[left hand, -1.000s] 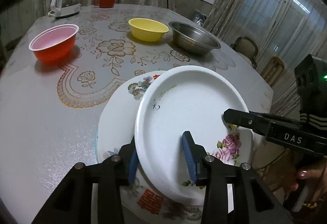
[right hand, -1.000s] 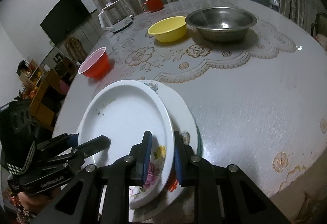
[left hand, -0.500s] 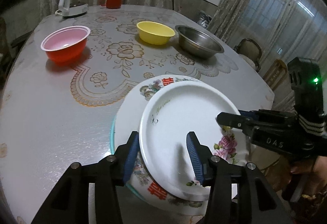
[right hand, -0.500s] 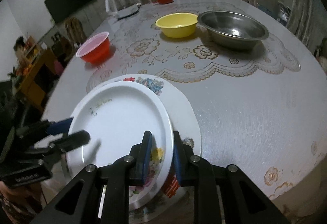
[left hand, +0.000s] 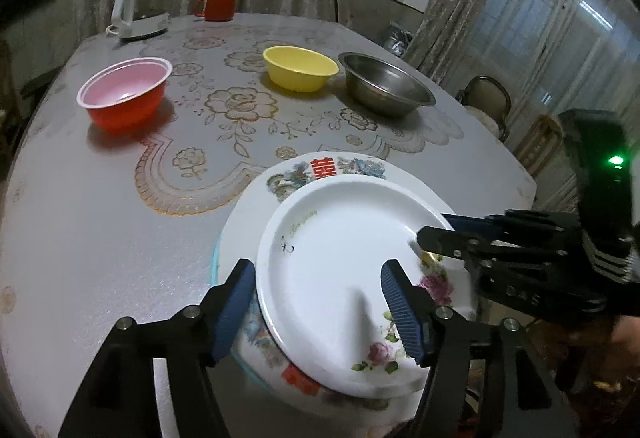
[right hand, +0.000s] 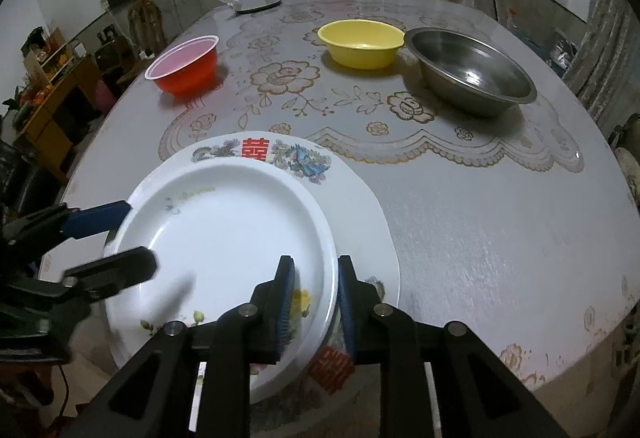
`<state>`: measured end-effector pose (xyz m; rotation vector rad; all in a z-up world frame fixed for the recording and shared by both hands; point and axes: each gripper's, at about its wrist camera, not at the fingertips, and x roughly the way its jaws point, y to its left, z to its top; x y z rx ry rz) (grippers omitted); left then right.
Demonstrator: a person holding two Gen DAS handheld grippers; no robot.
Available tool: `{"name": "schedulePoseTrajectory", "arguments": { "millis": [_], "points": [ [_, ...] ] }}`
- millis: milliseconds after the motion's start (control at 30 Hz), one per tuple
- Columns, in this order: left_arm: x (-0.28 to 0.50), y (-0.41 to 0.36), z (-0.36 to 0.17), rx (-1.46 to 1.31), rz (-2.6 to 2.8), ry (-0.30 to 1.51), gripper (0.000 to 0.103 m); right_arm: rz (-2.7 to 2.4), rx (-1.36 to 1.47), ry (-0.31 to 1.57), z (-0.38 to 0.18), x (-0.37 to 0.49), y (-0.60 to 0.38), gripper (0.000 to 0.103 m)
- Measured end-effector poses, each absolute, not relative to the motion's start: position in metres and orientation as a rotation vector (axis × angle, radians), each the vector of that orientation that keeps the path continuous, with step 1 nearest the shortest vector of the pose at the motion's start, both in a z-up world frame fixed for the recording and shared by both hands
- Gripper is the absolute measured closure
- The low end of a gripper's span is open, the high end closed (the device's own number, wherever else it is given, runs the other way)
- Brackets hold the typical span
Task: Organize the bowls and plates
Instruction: 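Lower the rose plate onto the red-character plate with both grippers, then open both grippers and release the rose plate rim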
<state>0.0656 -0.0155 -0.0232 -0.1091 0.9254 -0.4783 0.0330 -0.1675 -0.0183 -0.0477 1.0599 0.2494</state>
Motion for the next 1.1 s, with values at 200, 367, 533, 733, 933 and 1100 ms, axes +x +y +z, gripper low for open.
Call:
{"name": "schedulePoseTrajectory", "arguments": {
  "millis": [200, 367, 533, 733, 933, 1100],
  "points": [
    [0.069, -0.018, -0.027, -0.126, -0.495, 0.896, 0.038, 0.212, -0.01, 1.017, -0.013, 0.021, -0.177, 0.076],
    [0.064, -0.014, -0.023, -0.103, -0.474, 0.9, 0.038, 0.248, 0.005, 1.029, -0.013, 0.015, -0.178, 0.076],
    [0.063, -0.015, -0.024, -0.094, -0.472, 0.906, 0.039, 0.27, -0.045, 1.013, -0.015, 0.008, -0.174, 0.077],
    [0.064, -0.02, -0.023, -0.086, -0.449, 0.911, 0.035, 0.246, -0.071, 0.985, -0.016, 0.015, -0.171, 0.077],
    [0.063, -0.021, -0.018, -0.086, -0.447, 0.907, 0.023, 0.265, 0.088, 1.002, -0.016, 0.016, -0.187, 0.076],
    [0.064, -0.023, -0.011, -0.097, -0.449, 0.911, 0.021, 0.266, 0.146, 0.976, -0.011, 0.014, -0.195, 0.075]
  ]
}}
